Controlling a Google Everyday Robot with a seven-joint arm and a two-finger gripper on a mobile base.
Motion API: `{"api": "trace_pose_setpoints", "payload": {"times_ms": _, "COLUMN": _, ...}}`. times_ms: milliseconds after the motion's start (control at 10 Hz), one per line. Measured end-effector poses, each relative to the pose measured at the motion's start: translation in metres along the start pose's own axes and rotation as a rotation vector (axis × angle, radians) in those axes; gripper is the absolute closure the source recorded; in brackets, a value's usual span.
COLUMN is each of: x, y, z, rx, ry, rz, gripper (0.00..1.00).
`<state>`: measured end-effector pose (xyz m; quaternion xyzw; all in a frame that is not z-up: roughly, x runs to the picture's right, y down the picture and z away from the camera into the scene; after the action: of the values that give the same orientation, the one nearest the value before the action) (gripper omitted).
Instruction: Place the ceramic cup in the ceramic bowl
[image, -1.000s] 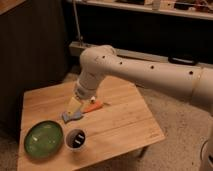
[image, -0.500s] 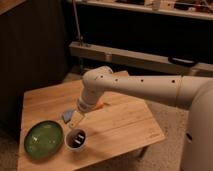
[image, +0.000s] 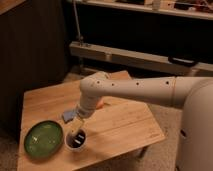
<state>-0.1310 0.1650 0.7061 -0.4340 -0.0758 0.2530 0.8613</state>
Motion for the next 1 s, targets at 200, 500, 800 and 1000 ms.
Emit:
{"api": "trace_pose_setpoints", "payload": {"times_ms": 200, "x": -0.002, "y": 0.004, "z": 0.012, "rx": 0.002, "ry": 0.031, "rz": -0.012, "gripper": 0.20}}
{"api": "trace_pose_setpoints", "payload": {"times_ms": 500, "x": -0.003, "y": 0.002, "z": 0.024, "rx": 0.015, "ry": 0.046, "rz": -0.018, "gripper": 0.20}}
{"api": "trace_pose_setpoints", "payload": {"times_ms": 800, "x": -0.004, "y": 0.001, "z": 0.033, "rx": 0.013, "ry": 0.038, "rz": -0.029, "gripper": 0.20}}
{"api": "trace_pose_setpoints", "payload": {"times_ms": 1000, "x": -0.007, "y": 0.001, "z": 0.037, "rx": 0.012, "ry": 0.041, "rz": -0.039, "gripper": 0.20}}
